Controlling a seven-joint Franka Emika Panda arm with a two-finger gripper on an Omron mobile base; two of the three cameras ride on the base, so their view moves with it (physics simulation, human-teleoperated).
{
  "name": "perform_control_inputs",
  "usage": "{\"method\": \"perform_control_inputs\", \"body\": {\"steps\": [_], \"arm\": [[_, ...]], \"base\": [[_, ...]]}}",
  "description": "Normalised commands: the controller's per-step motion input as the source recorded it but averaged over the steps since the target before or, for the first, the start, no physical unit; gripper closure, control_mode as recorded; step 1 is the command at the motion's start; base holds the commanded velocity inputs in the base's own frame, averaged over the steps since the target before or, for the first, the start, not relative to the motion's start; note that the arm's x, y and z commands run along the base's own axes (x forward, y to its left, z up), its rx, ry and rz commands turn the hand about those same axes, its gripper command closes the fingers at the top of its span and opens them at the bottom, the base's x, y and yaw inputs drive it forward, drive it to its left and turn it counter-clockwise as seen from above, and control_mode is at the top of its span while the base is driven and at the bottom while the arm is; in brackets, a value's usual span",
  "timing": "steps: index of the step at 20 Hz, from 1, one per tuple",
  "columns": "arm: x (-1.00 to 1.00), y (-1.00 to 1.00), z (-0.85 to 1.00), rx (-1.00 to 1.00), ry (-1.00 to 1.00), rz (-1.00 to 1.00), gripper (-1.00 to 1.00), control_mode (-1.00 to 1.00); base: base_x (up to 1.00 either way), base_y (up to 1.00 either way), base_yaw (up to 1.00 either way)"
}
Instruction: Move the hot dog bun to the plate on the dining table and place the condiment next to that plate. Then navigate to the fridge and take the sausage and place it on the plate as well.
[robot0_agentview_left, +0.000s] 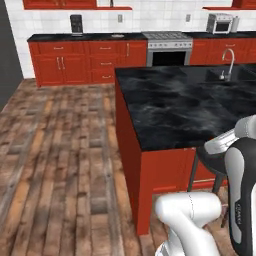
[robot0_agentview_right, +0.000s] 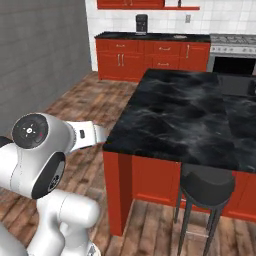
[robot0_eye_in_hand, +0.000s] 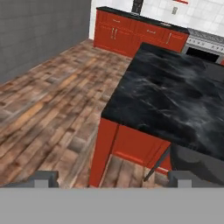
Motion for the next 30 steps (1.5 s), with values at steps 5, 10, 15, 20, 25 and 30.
{"method": "perform_control_inputs", "body": {"steps": [5, 10, 15, 20, 25, 30], "arm": [[0.00, 0.00, 0.00, 0.00, 0.00, 0.00, -1.00, 1.00], [0.00, 0.00, 0.00, 0.00, 0.00, 0.00, -1.00, 1.00], [0.00, 0.00, 0.00, 0.00, 0.00, 0.00, -1.00, 1.00], [0.00, 0.00, 0.00, 0.00, 0.00, 0.00, -1.00, 1.00], [0.00, 0.00, 0.00, 0.00, 0.00, 0.00, -1.00, 1.00], [0.00, 0.00, 0.00, 0.00, 0.00, 0.00, -1.00, 1.00]], "base": [[0.86, 0.76, -0.12], [0.60, 0.72, -0.31], [0.64, 0.79, -0.28], [0.71, 0.85, -0.25], [0.83, 0.86, -0.17], [0.95, 0.80, -0.07]]}}
